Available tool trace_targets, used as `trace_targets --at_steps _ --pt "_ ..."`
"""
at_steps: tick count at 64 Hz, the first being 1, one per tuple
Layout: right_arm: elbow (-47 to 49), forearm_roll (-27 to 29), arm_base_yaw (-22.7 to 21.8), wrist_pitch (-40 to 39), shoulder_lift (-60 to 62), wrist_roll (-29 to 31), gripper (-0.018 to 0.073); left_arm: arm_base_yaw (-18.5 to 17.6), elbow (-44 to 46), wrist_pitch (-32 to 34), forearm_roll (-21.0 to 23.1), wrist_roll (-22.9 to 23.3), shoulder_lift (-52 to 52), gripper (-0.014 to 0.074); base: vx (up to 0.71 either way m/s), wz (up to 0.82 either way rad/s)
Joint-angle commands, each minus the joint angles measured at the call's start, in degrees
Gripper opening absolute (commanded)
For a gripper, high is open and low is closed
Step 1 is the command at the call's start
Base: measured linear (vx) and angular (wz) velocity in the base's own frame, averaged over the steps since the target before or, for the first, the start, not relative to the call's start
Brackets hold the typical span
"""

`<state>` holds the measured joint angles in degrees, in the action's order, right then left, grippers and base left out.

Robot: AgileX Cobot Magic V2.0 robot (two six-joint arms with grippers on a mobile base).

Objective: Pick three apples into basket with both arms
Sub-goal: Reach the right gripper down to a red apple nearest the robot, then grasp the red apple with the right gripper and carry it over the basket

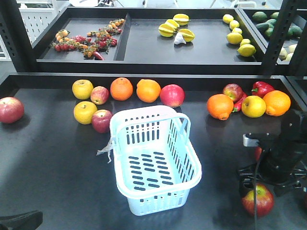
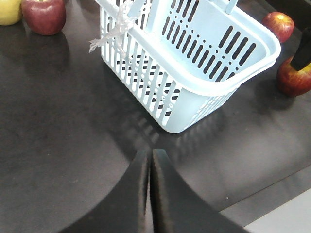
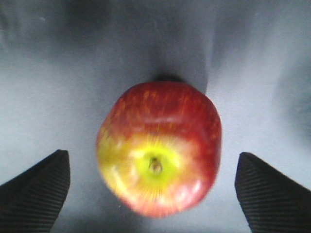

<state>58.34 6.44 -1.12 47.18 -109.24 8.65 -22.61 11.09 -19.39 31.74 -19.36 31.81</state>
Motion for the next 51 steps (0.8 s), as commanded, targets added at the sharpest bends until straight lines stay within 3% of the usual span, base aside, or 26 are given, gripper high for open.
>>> trace_targets --at_steps 1,22,40,51 --pt "1.45 -0.08 -0.01 -0.54 0.38 -0.01 0.0645 -0.26 1.42 3.31 1.25 0.41 0.05 -0.0007 0.00 0.00" --pt "1.45 -0.20 -0.01 -1.22 -3.66 0.05 0.0587 -0.26 1.42 3.31 1.25 0.41 0.05 -0.0007 0.00 0.00" --pt "1.45 0.26 -0.01 -0.30 -2.55 0.64 0.0274 -0.26 1.42 3.31 1.25 0.41 0.05 -0.0007 0.00 0.00" --pt "4.41 0.27 -0.01 5.42 2.37 2.40 0.0118 -0.26 1.42 3.31 1.25 0.41 0.05 -0.0007 0.00 0.00"
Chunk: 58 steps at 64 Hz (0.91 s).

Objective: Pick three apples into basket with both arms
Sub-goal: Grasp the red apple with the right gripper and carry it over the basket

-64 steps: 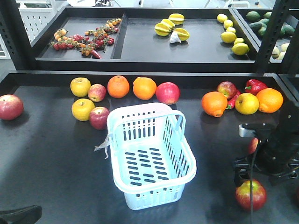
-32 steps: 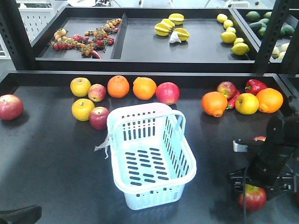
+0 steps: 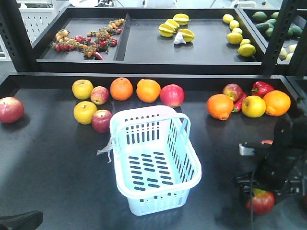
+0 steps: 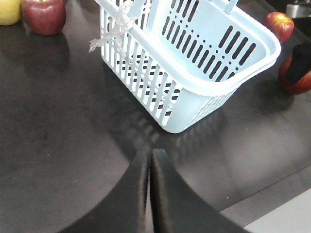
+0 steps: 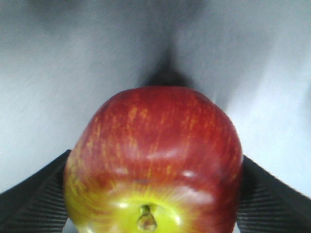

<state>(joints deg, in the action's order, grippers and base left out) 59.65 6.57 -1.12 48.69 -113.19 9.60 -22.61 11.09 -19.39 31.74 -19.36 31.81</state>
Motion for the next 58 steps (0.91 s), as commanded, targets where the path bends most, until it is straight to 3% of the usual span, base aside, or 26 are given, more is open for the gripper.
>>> trace_targets --at_steps 1,13,26,35,47,58 --pt "3.28 0.20 -0.01 4.48 6.94 1.45 0.0108 -0.26 1.42 3.31 1.25 0.41 0.05 -0.0007 0.00 0.00" --pt "7.19 5.91 0.04 9.80 17.12 3.99 0.0042 -0.26 1.42 3.25 1.25 0.41 0.05 -0.0007 0.00 0.00" --pt "7.97 22.21 0.71 11.06 27.98 12.12 0.0041 -0.26 1.42 3.25 1.31 0.41 0.05 -0.0007 0.00 0.00" --pt "7.97 30.00 7.21 10.61 29.34 15.44 0.0041 -0.26 1.42 3.25 1.31 0.41 0.05 -0.0007 0.00 0.00" --pt "7.97 29.88 18.93 1.74 23.60 14.72 0.0043 -0.26 1.42 3.25 1.31 0.41 0.05 -0.0007 0.00 0.00" --pt "10.54 29.98 24.00 -5.05 15.96 15.18 0.0043 -0.26 1.42 3.25 1.31 0.41 0.05 -0.0007 0.00 0.00"
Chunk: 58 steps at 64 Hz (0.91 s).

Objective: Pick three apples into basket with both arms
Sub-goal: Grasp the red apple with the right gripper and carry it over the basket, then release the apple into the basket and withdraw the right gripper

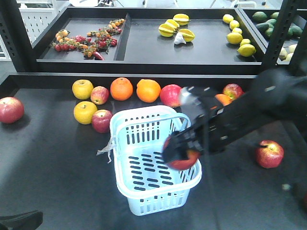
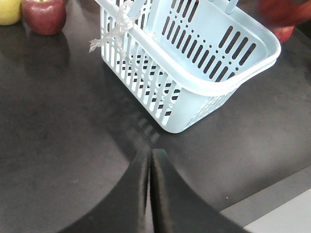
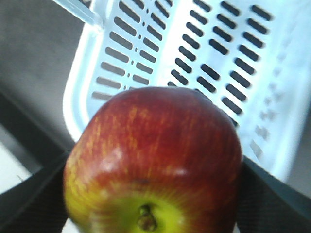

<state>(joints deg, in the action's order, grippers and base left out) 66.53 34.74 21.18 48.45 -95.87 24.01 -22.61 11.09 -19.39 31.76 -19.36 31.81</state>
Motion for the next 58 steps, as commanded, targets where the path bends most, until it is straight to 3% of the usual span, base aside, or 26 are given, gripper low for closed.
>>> trace_targets --at_steps 1,18,27,34,47,58 --pt "4.18 1.81 1.82 -4.69 -2.03 0.77 0.0043 -0.26 1.42 3.25 1.29 0.41 0.05 -0.0007 0.00 0.00" --pt "13.12 1.81 3.60 -2.77 -12.01 0.95 0.0060 -0.26 1.42 3.25 1.29 0.41 0.05 -0.0007 0.00 0.00" --pt "13.90 1.72 3.60 -0.90 -13.98 0.95 0.0125 -0.26 1.42 3.25 1.29 0.41 0.05 -0.0007 0.00 0.00" --pt "13.83 1.65 3.60 -0.66 -14.18 1.03 0.0250 -0.26 1.42 3.25 1.29 0.41 0.05 -0.0007 0.00 0.00" --pt "13.83 1.69 3.60 -0.40 -14.18 1.19 0.0573 -0.26 1.42 3.25 1.29 0.41 0.05 -0.0007 0.00 0.00" --pt "13.83 1.78 3.60 -0.13 -14.18 2.19 0.0717 -0.26 1.42 3.25 1.29 0.41 0.05 -0.0007 0.00 0.00"
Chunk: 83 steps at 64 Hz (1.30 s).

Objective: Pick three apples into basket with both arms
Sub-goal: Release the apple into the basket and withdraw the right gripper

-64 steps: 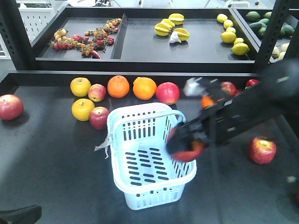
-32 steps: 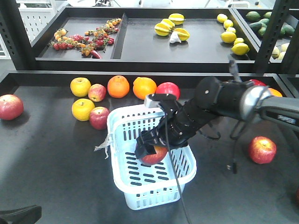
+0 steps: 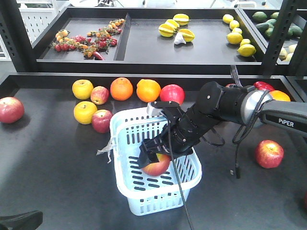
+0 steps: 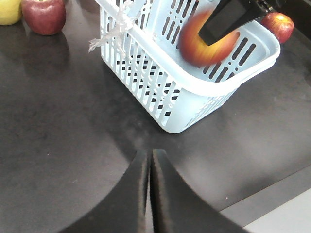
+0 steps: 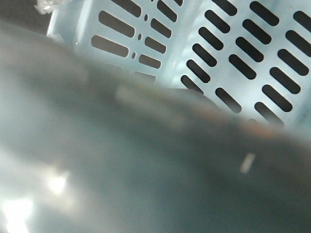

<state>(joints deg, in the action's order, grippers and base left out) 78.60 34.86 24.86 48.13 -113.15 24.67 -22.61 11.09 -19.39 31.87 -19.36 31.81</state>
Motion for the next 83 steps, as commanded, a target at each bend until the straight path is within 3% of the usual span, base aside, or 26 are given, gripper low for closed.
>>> trace_targets --at_steps 1,14,25,32,50,64,83 --pt "1.76 1.66 -0.09 0.18 3.10 1.74 0.0721 -0.26 1.42 3.25 1.17 0.41 0.05 -0.0007 0.00 0.00" --pt "1.76 1.66 -0.15 1.44 3.10 2.22 0.0703 -0.26 1.42 3.25 1.17 0.41 0.05 -0.0007 0.00 0.00" --pt "1.76 1.12 -0.24 4.31 3.84 1.68 0.0613 -0.26 1.42 3.25 1.17 0.41 0.05 -0.0007 0.00 0.00" --pt "1.76 1.07 -0.24 6.23 5.57 1.48 0.0488 -0.26 1.42 3.25 1.17 0.41 0.05 -0.0007 0.00 0.00" --pt "1.65 -1.14 -0.24 13.62 11.76 0.95 -0.0016 -0.26 1.42 3.25 1.17 0.41 0.05 -0.0007 0.00 0.00" --pt "1.51 -11.32 -0.24 16.15 19.61 -4.86 -0.0009 -0.26 1.42 3.25 1.17 0.41 0.05 -0.0006 0.00 0.00" --pt "1.51 -34.86 -0.29 14.13 30.39 -20.72 -0.0009 -0.26 1.42 3.25 1.17 0.41 0.05 -0.0006 0.00 0.00"
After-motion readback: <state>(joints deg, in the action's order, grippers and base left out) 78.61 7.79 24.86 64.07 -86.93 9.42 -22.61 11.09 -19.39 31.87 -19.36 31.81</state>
